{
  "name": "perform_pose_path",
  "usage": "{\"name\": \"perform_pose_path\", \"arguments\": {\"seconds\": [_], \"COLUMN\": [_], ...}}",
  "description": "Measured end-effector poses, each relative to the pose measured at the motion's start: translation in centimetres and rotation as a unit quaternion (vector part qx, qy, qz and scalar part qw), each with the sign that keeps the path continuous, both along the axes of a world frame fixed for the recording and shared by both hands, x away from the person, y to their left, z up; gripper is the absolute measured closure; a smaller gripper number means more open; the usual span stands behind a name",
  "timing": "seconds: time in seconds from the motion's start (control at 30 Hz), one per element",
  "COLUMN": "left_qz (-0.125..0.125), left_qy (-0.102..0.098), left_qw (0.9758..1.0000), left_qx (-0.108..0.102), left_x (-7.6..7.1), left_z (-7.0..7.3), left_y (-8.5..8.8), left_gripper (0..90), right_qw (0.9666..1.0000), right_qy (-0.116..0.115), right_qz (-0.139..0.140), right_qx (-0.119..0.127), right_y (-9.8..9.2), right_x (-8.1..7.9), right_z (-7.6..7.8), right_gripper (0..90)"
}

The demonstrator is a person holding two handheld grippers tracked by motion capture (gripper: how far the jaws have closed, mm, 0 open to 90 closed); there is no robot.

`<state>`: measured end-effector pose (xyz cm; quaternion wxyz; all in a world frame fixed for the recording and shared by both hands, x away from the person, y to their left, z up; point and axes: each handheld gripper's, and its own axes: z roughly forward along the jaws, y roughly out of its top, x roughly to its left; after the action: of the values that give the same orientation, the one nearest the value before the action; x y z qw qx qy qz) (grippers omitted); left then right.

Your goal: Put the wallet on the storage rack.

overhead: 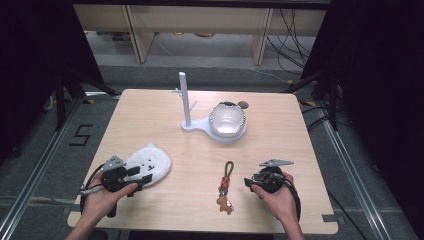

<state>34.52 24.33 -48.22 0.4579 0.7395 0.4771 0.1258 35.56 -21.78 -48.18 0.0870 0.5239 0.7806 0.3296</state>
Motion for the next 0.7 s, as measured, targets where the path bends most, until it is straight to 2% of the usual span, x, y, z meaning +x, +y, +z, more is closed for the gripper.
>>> {"name": "perform_pose_path", "arguments": {"seconds": [0.03, 0.07, 0.1, 0.13, 0.17, 0.23, 0.27, 0.3, 0.37, 0.4, 0.43, 0.47, 0.53, 0.57, 0.6, 0.63, 0.67, 0.7], "left_qz": [0.002, 0.001, -0.003, 0.002, 0.002, -0.004, -0.006, -0.006, 0.003, -0.001, -0.001, 0.012, 0.017, 0.017, 0.017, 0.017, 0.013, 0.019], "left_qy": [0.003, 0.011, 0.016, 0.026, 0.026, 0.044, 0.047, 0.047, 0.064, 0.076, 0.076, 0.078, 0.099, 0.099, 0.118, 0.118, 0.142, 0.147], "left_qw": [1.0000, 0.9996, 0.9992, 0.9987, 0.9987, 0.9966, 0.9957, 0.9957, 0.9928, 0.9909, 0.9909, 0.9906, 0.9884, 0.9884, 0.9854, 0.9854, 0.9816, 0.9816], "left_qx": [0.005, 0.025, 0.037, 0.045, 0.045, 0.069, 0.079, 0.079, 0.101, 0.111, 0.111, 0.111, 0.114, 0.114, 0.122, 0.122, 0.127, 0.120], "left_x": [0.3, 0.6, 0.9, 1.4, 1.4, 2.3, 2.6, 2.6, 3.2, 3.9, 3.9, 4.3, 5.4, 5.4, 6.2, 6.2, 6.8, 7.2], "left_z": [0.2, 0.4, 0.6, 1.0, 1.0, 1.5, 1.6, 1.6, 2.0, 2.3, 2.3, 2.4, 2.4, 2.4, 2.2, 2.2, 2.0, 1.6], "left_y": [0.3, 0.6, 0.9, 1.1, 1.1, 1.7, 1.9, 1.9, 2.1, 2.5, 2.5, 2.7, 3.3, 3.3, 3.8, 3.8, 4.3, 4.4], "left_gripper": [35.9, 35.9, 35.9, 36.0, 36.2, 36.3, 36.3, 36.4, 36.6, 36.6, 36.6, 36.6, 36.3, 36.1, 35.8, 35.7, 35.7, 35.5], "right_qw": [1.0000, 0.9999, 0.9997, 0.9998, 0.9996, 0.9991, 0.9987, 0.9987, 0.9987, 0.9985, 0.9985, 0.9984, 0.9982, 0.9979, 0.9979, 0.9979, 0.9976, 0.9979], "right_qy": [0.000, -0.012, 0.017, 0.012, 0.017, 0.022, 0.025, 0.025, 0.028, 0.030, 0.030, 0.029, 0.031, 0.036, 0.037, 0.037, 0.042, 0.044], "right_qz": [0.000, -0.003, 0.006, 0.003, 0.003, 0.012, 0.018, 0.018, 0.016, 0.018, 0.018, 0.021, 0.022, 0.022, 0.022, 0.022, 0.021, 0.020], "right_qx": [0.000, -0.007, -0.013, -0.013, -0.021, -0.033, -0.040, -0.040, -0.040, -0.042, -0.042, -0.044, -0.047, -0.049, -0.048, -0.048, -0.050, -0.043], "right_y": [0.0, 0.1, 0.1, 0.1, 0.1, 0.0, -0.2, -0.2, -0.3, -0.4, -0.4, -0.5, -0.6, -0.7, -0.7, -0.7, -0.8, -0.8], "right_x": [0.0, 0.1, 0.2, 0.2, 0.3, 0.5, 0.5, 0.5, 0.4, 0.4, 0.4, 0.4, 0.5, 0.5, 0.5, 0.5, 0.5, 0.4], "right_z": [0.0, -0.1, 0.4, 0.3, 0.3, 0.3, 0.3, 0.3, 0.3, 0.5, 0.5, 0.5, 0.6, 0.7, 0.8, 0.8, 0.9, 1.1], "right_gripper": [54.4, 54.4, 53.8, 53.4, 53.1, 53.1, 53.1, 53.1, 53.1, 53.1, 53.1, 53.1, 53.1, 53.1, 53.1, 53.1, 53.1, 53.0]}}
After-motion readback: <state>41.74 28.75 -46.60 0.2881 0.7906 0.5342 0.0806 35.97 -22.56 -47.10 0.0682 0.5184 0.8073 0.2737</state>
